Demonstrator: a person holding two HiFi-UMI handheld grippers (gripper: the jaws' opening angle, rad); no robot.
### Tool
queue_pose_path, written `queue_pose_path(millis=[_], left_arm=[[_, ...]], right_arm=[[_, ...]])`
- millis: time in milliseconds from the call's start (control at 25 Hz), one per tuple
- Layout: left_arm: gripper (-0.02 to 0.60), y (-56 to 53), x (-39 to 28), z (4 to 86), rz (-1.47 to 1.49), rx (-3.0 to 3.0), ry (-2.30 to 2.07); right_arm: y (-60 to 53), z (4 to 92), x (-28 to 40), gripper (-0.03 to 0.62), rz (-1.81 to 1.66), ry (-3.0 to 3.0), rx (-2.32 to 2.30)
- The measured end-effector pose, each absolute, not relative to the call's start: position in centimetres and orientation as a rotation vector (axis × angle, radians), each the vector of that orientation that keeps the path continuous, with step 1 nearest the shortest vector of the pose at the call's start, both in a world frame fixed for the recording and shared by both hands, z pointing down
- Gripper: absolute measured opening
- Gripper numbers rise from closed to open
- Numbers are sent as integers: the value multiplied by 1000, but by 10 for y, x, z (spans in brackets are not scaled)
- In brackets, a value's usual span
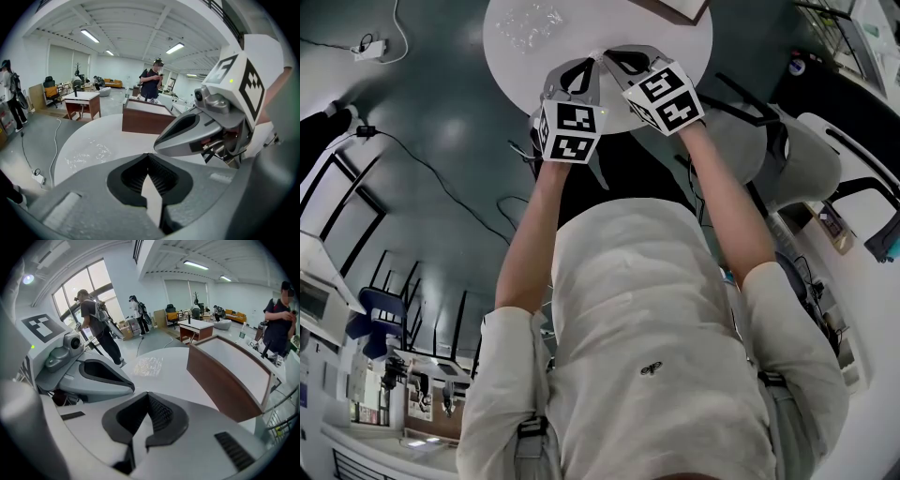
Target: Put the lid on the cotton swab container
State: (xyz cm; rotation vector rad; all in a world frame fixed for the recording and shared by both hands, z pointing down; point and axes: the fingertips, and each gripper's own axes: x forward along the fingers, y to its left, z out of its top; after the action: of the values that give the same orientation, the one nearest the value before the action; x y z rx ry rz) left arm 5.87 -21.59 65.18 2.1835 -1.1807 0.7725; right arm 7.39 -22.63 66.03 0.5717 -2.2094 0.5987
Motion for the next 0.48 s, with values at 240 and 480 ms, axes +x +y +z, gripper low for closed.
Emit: queue_pose_path(millis=[240, 480], left_arm=[[8, -216, 56, 652, 770, 2195, -1179], [8, -215, 56, 656, 742, 2194, -1174]], right_arm=[[-227, 660, 72, 6, 607, -2210, 588], [-227, 663, 72, 6, 640, -2224, 621]])
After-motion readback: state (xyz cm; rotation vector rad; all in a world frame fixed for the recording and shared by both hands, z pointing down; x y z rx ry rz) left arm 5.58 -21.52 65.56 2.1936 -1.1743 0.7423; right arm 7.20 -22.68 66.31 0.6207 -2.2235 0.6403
